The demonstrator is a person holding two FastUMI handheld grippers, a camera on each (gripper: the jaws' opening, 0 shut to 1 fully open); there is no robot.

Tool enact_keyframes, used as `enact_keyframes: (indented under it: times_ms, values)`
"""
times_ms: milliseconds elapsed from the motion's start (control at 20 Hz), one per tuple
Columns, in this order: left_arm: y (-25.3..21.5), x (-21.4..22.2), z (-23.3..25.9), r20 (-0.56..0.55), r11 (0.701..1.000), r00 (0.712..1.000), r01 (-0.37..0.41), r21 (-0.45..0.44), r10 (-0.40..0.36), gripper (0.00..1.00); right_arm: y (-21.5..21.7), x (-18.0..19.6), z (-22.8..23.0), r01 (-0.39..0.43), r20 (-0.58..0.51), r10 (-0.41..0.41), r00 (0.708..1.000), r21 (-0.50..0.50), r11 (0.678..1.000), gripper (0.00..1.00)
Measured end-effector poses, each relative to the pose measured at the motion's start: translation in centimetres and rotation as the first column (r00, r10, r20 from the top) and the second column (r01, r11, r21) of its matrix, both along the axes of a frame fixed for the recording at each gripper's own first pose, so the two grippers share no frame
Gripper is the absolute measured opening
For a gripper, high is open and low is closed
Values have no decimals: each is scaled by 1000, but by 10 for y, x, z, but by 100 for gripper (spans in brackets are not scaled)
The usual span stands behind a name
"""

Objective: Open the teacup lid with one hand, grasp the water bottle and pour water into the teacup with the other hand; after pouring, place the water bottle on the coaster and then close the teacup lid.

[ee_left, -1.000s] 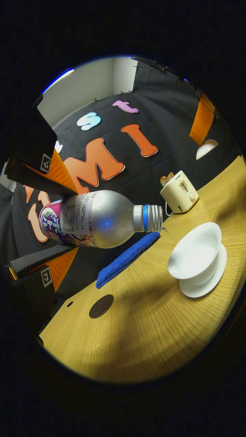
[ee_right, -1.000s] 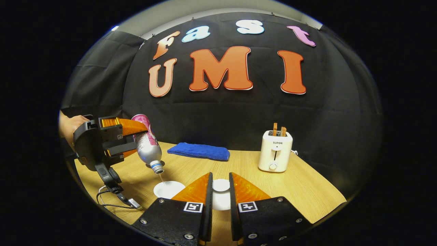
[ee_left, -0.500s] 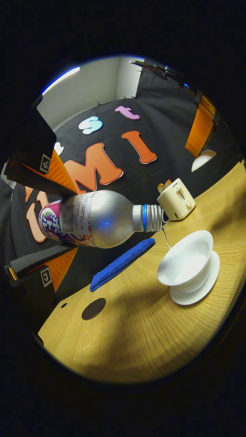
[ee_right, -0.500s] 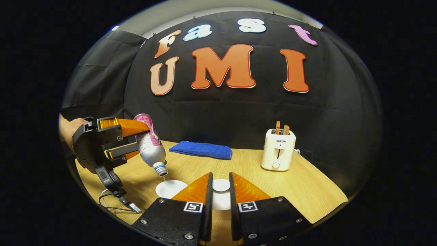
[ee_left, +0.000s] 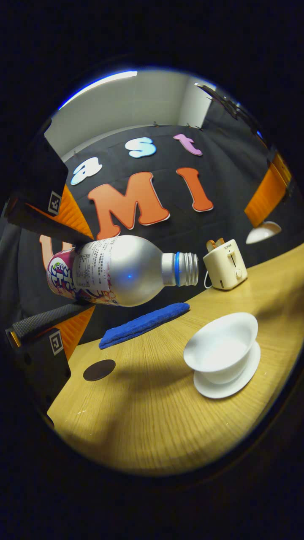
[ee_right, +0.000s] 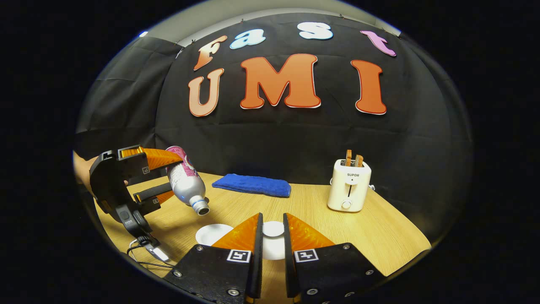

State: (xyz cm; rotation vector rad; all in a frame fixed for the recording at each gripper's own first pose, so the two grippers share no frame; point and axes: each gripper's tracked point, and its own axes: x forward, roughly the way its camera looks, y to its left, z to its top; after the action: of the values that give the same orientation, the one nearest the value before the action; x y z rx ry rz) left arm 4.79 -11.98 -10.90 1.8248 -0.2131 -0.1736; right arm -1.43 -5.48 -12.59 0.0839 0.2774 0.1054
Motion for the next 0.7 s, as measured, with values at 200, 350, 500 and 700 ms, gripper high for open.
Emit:
enact_keyframes:
  times_ms: [200, 350, 500, 700]
  values:
    - [21, 8, 13, -24, 967, 998, -55, -247, 50, 88, 2, 3, 3, 0, 4, 0, 1000, 2, 1000, 23]
    - [34, 11, 20, -23, 914, 997, -75, -398, 72, 84, 4, 7, 6, 2, 3, -2, 1000, -3, 1000, 23]
    - [48, 14, 29, -21, 835, 996, -80, -544, 82, 88, 7, 10, 11, 2, 10, -2, 1000, -17, 1000, 23]
    - [76, 29, 39, -71, 637, 992, -123, -761, 106, 79, 16, 14, 15, -10, 8, 10, 1000, -31, 999, 23]
